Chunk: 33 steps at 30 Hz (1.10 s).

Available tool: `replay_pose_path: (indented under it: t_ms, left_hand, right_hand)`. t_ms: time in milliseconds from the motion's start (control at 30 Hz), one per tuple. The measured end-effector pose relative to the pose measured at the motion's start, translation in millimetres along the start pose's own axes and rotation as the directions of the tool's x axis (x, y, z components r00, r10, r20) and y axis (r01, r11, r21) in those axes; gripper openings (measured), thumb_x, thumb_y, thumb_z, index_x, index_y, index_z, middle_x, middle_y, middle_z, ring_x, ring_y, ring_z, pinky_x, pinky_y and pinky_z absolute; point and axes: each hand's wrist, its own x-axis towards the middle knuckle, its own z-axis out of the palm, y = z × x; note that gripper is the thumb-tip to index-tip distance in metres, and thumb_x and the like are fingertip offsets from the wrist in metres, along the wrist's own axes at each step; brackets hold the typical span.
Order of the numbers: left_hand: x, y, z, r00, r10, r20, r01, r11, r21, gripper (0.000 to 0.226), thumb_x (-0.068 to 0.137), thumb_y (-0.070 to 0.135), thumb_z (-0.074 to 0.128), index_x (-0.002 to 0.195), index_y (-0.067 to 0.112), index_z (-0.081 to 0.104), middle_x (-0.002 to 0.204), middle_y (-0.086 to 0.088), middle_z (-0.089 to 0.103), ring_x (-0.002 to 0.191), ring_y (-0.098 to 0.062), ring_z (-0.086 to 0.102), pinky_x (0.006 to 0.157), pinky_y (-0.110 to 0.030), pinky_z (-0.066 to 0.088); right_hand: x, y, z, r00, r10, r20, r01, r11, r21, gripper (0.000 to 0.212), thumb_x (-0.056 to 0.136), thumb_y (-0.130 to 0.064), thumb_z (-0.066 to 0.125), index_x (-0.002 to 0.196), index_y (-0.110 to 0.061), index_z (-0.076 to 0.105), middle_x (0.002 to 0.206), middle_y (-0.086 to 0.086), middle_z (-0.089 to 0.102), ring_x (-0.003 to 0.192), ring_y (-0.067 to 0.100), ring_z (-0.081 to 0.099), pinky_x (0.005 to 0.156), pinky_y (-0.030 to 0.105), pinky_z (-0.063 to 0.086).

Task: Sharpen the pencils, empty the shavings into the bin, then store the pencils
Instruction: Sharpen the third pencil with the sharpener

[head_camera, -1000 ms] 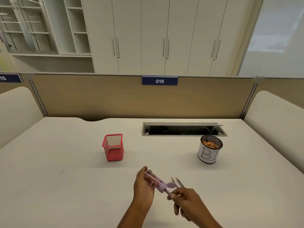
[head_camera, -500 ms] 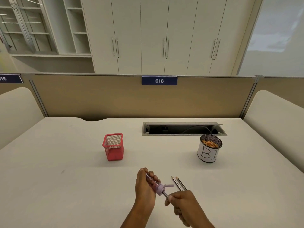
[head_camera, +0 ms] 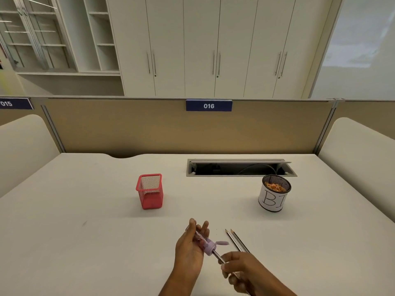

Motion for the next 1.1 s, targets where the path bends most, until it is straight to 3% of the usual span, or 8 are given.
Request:
replay_pose_path:
  t_ms: [100, 167, 300, 367, 600, 800, 967, 1100]
  left_hand:
    - [-3, 2, 0, 0.999, 0.035, -0.025, -0.034, 0.999, 0.007, 0.018, 0.092, 0.009, 0.05, 0.076, 0.002, 0.052, 0.06, -0.008, 0.062, 0.053, -0.017, 0.07, 0.054, -0.026, 0.058]
    - [-6, 2, 3, 0.998, 0.056, -0.033, -0.056, 0.998, -0.004, 0.018, 0.092, 0.012, 0.05, 0.078, 0.001, 0.052, 0.052, -0.006, 0.063, 0.05, -0.018, 0.069, 0.053, -0.028, 0.057]
    - [-10, 1, 11, 0.995, 0.088, -0.056, -0.088, 0.996, 0.0, 0.028, 0.094, 0.026, 0.047, 0.074, 0.006, 0.046, 0.049, -0.004, 0.05, 0.043, -0.017, 0.064, 0.07, -0.038, 0.049]
    - [-10, -1, 12, 0.991, 0.119, -0.067, -0.116, 0.992, 0.048, 0.033, 0.096, 0.028, 0.044, 0.07, 0.007, 0.044, 0.042, -0.002, 0.047, 0.04, -0.015, 0.061, 0.067, -0.035, 0.047]
    - [-7, -5, 9, 0.982, 0.164, -0.097, -0.141, 0.968, 0.207, 0.038, 0.098, 0.026, 0.041, 0.065, 0.007, 0.04, 0.055, -0.008, 0.043, 0.05, -0.02, 0.048, 0.051, -0.026, 0.049]
    - [-9, -8, -1, 0.989, 0.136, -0.058, -0.12, 0.967, 0.223, 0.04, 0.097, 0.026, 0.041, 0.062, 0.007, 0.037, 0.042, -0.003, 0.043, 0.038, -0.012, 0.047, 0.042, -0.021, 0.047]
    - [-9, -5, 0, 0.997, 0.069, 0.026, -0.073, 0.98, 0.184, 0.043, 0.098, 0.026, 0.038, 0.058, 0.009, 0.035, 0.036, -0.002, 0.041, 0.033, -0.01, 0.045, 0.039, -0.018, 0.047]
    - [-2, -3, -2, 0.999, 0.034, -0.006, -0.033, 0.985, 0.168, 0.043, 0.097, 0.028, 0.042, 0.059, 0.009, 0.036, 0.038, -0.002, 0.042, 0.036, -0.011, 0.045, 0.042, -0.021, 0.047]
  right_hand:
    - [-1, 5, 1, 0.935, -0.326, -0.137, 0.222, 0.842, -0.493, 0.01, 0.073, -0.017, 0.062, 0.071, -0.025, 0.057, 0.06, -0.006, 0.055, 0.048, 0.007, 0.053, 0.05, 0.016, 0.037]
    - [7, 15, -5, 0.727, -0.675, -0.125, 0.219, 0.4, -0.89, 0.01, 0.086, -0.034, 0.043, 0.079, -0.029, 0.05, 0.06, -0.006, 0.052, 0.052, 0.012, 0.054, 0.048, 0.014, 0.032]
    - [9, 23, -7, 0.423, -0.898, 0.118, 0.129, -0.069, -0.989, 0.035, 0.1, -0.03, 0.014, 0.084, -0.027, 0.046, 0.045, -0.004, 0.05, 0.032, 0.015, 0.045, 0.029, 0.014, 0.027]
    - [8, 22, -5, 0.452, -0.879, 0.15, 0.143, -0.095, -0.985, 0.03, 0.099, -0.03, 0.019, 0.083, -0.028, 0.044, 0.045, -0.005, 0.051, 0.03, 0.015, 0.044, 0.027, 0.014, 0.024]
    - [7, 12, -1, 0.851, -0.518, -0.085, 0.226, 0.508, -0.831, 0.024, 0.092, -0.031, 0.044, 0.077, -0.034, 0.063, 0.049, -0.007, 0.045, 0.057, 0.011, 0.041, 0.056, 0.02, 0.03]
    - [-7, 7, 5, 0.99, -0.124, -0.071, 0.102, 0.962, -0.254, 0.034, 0.082, -0.018, 0.055, 0.048, -0.017, 0.061, 0.032, -0.007, 0.033, 0.03, 0.006, 0.026, 0.036, 0.015, 0.02]
    - [-4, -1, -2, 0.914, 0.223, 0.338, -0.312, 0.92, 0.237, 0.018, 0.071, -0.006, 0.072, 0.067, 0.0, 0.055, 0.035, 0.002, 0.032, 0.026, 0.006, 0.016, 0.032, 0.008, 0.009]
    - [-1, -2, 0, 0.961, 0.193, 0.197, -0.222, 0.965, 0.138, 0.021, 0.091, -0.018, 0.049, 0.075, -0.006, 0.057, 0.04, -0.001, 0.039, 0.026, 0.005, 0.026, 0.027, 0.012, 0.016]
